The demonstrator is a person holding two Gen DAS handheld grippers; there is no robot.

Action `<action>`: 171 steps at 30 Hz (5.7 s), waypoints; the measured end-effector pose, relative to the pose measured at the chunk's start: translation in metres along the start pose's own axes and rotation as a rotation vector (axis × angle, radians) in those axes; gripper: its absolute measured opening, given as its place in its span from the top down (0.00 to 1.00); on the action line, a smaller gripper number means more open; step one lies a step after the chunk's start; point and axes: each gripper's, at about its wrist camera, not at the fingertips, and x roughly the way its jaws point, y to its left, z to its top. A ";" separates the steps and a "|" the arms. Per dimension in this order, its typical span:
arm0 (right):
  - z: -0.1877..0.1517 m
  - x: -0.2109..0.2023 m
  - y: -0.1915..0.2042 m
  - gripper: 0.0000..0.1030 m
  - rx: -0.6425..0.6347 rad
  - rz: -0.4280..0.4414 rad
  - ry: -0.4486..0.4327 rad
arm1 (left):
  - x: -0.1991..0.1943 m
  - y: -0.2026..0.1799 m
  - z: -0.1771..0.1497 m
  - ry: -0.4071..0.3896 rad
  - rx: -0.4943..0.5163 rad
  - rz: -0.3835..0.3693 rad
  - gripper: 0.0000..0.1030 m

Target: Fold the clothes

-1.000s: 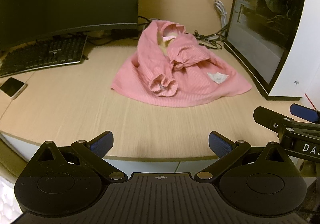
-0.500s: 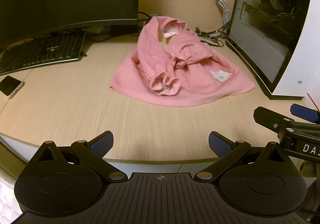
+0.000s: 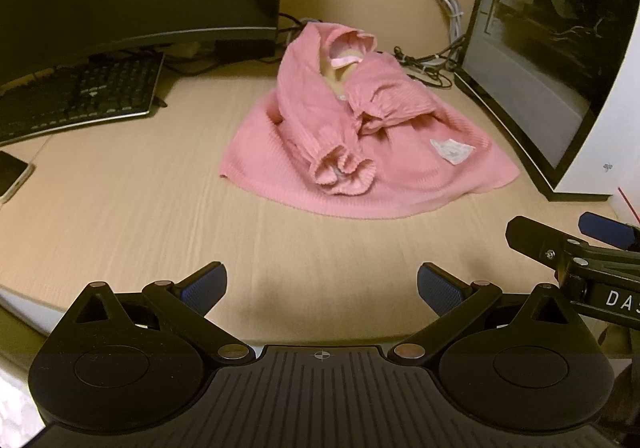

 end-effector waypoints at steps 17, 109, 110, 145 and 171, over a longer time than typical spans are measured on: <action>0.036 0.055 0.027 0.00 0.342 -0.004 0.121 | 0.076 0.079 0.101 0.157 0.012 -0.392 0.00; 0.073 0.199 0.192 0.81 -0.725 0.087 0.178 | 0.106 0.316 0.179 0.024 -0.330 -0.202 0.07; 0.087 0.198 0.184 0.91 -0.697 0.065 0.154 | 0.101 0.314 0.180 0.013 -0.311 -0.194 0.07; 0.175 0.244 0.027 0.56 -0.680 -0.571 -0.236 | 0.157 0.208 0.176 0.059 -0.192 -0.339 0.00; 0.099 0.246 -0.094 0.48 -0.057 -0.231 0.226 | 0.206 0.220 0.183 0.067 -0.354 -0.185 0.00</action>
